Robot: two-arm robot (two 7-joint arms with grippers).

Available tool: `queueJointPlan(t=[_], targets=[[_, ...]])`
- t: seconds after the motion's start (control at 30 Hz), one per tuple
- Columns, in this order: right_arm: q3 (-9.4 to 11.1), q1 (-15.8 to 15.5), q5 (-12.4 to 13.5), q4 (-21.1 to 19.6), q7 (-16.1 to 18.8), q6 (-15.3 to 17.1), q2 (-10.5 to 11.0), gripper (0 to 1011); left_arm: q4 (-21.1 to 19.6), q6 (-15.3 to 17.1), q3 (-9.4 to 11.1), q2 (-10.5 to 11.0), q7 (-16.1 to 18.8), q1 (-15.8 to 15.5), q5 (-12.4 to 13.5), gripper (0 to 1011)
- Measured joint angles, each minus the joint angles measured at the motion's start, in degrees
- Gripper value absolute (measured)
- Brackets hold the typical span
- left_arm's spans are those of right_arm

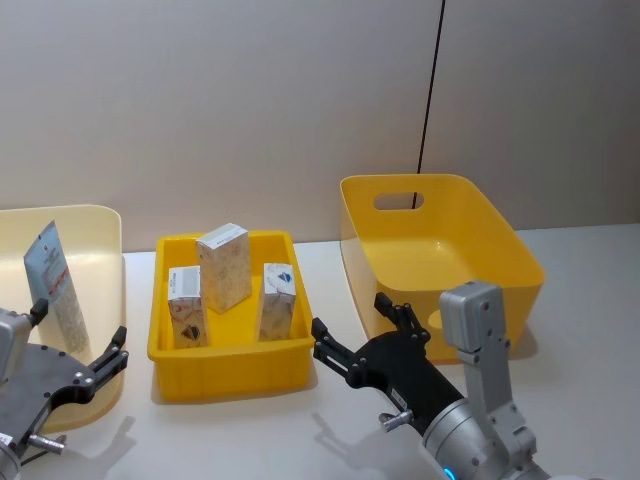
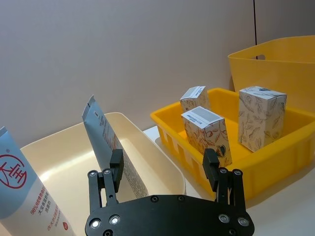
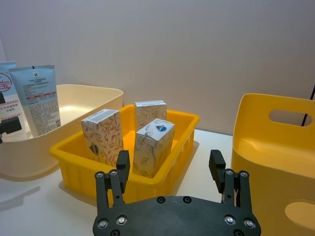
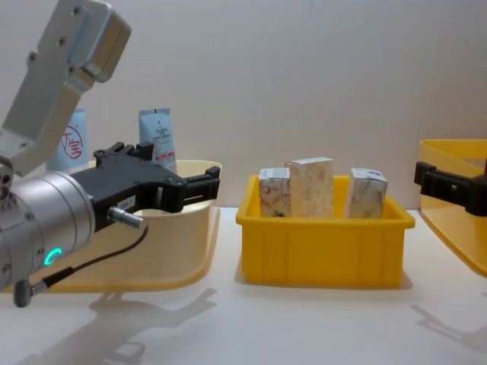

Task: Bimanual collaborative sorting of washing and personal care products

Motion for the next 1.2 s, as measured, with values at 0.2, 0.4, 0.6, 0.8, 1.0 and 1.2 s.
queueJointPlan(t=[0.2, 0.4, 0.6, 0.8, 1.0, 1.2], targets=[[0.0, 0.0, 0.0, 0.0, 0.0, 0.0, 0.0, 1001, 0.0, 0.0, 0.0, 0.0, 0.0, 0.0, 0.0, 1003], [0.0, 0.0, 0.0, 0.0, 0.0, 0.0, 0.0, 1001, 0.0, 0.0, 0.0, 0.0, 0.0, 0.0, 0.0, 1003], [0.0, 0.0, 0.0, 0.0, 0.0, 0.0, 0.0, 1001, 0.0, 0.0, 0.0, 0.0, 0.0, 0.0, 0.0, 1003], [0.0, 0.0, 0.0, 0.0, 0.0, 0.0, 0.0, 1001, 0.0, 0.0, 0.0, 0.0, 0.0, 0.0, 0.0, 1003], [0.0, 0.0, 0.0, 0.0, 0.0, 0.0, 0.0, 1001, 0.0, 0.0, 0.0, 0.0, 0.0, 0.0, 0.0, 1003], [0.0, 0.0, 0.0, 0.0, 0.0, 0.0, 0.0, 1001, 0.0, 0.0, 0.0, 0.0, 0.0, 0.0, 0.0, 1003]])
